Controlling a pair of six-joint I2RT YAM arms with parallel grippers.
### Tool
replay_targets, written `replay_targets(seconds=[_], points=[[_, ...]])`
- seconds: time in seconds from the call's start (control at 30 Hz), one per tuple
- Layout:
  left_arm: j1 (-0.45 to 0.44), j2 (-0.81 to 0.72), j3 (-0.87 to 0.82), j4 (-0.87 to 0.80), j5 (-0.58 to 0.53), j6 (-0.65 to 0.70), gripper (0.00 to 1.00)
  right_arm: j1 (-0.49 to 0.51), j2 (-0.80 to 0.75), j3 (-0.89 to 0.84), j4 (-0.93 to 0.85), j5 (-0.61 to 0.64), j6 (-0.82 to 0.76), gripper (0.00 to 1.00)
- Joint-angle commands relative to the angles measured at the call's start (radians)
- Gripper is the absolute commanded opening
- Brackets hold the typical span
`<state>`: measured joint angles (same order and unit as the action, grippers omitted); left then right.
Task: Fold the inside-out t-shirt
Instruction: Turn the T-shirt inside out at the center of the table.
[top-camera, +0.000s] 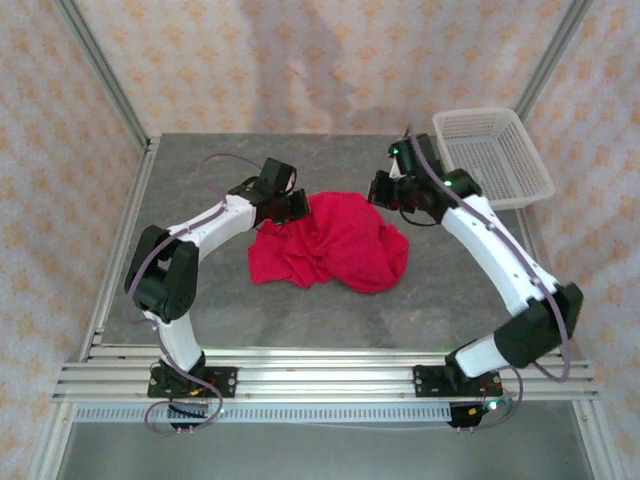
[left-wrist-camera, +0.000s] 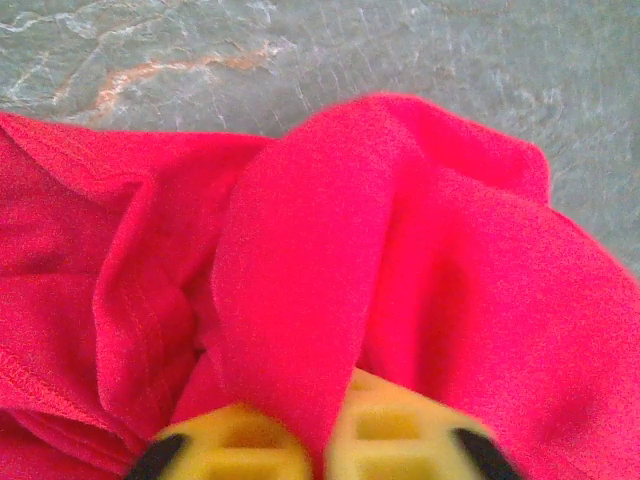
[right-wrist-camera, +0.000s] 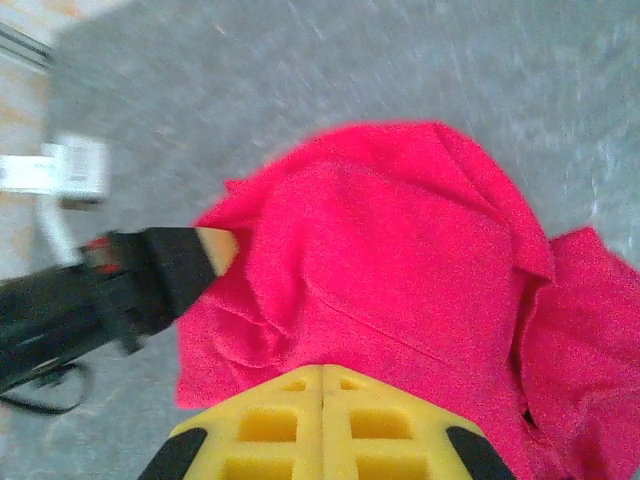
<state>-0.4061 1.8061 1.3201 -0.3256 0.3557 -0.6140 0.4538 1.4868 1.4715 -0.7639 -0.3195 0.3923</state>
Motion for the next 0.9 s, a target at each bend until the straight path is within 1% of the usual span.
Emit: replay_targets(seconds=[0.0,0.07,0.13,0.17,0.23,0.27,0.3,0.33,0.47,0.57,0.73,0.8,0.87], points=[[-0.011,-0.063,-0.008,-0.033,-0.024,0.055,0.31,-0.012,0.066,-0.071,0.073,-0.026,0.039,0.00],[-0.016,-0.092,-0.017,-0.058,-0.042,0.074,0.37,-0.012,0.082,-0.091,0.092,-0.034,0.048,0.00],[-0.017,-0.119,-0.027,-0.079,-0.057,0.113,0.36,-0.009,0.090,-0.104,0.113,-0.056,0.061,0.00],[-0.017,-0.131,-0.032,-0.090,-0.063,0.120,0.32,-0.002,0.098,-0.111,0.130,-0.066,0.069,0.05],[-0.015,-0.146,-0.033,-0.115,-0.075,0.126,0.22,0.027,0.127,-0.104,0.149,-0.071,0.084,0.21],[-0.015,-0.152,-0.038,-0.121,-0.076,0.127,0.20,0.047,0.151,-0.089,0.154,-0.068,0.091,0.30],[-0.013,-0.158,-0.041,-0.125,-0.078,0.126,0.20,0.069,0.171,-0.073,0.154,-0.057,0.101,0.36],[-0.014,-0.163,-0.046,-0.130,-0.080,0.123,0.19,0.093,0.197,-0.049,0.156,-0.056,0.110,0.37],[-0.005,-0.204,-0.070,-0.169,-0.127,0.105,0.15,0.173,0.317,0.071,0.152,-0.019,0.154,0.40],[0.014,-0.251,-0.104,-0.184,-0.153,0.087,0.15,0.210,0.423,0.193,0.076,0.041,0.159,0.40],[0.032,-0.322,-0.159,-0.193,-0.164,0.086,0.15,0.217,0.580,0.337,-0.063,0.113,0.154,0.42],[0.032,-0.341,-0.175,-0.185,-0.145,0.085,0.16,0.217,0.607,0.354,-0.098,0.152,0.149,0.40],[0.030,-0.354,-0.196,-0.154,-0.103,0.038,0.16,0.213,0.603,0.333,-0.092,0.169,0.148,0.36]])
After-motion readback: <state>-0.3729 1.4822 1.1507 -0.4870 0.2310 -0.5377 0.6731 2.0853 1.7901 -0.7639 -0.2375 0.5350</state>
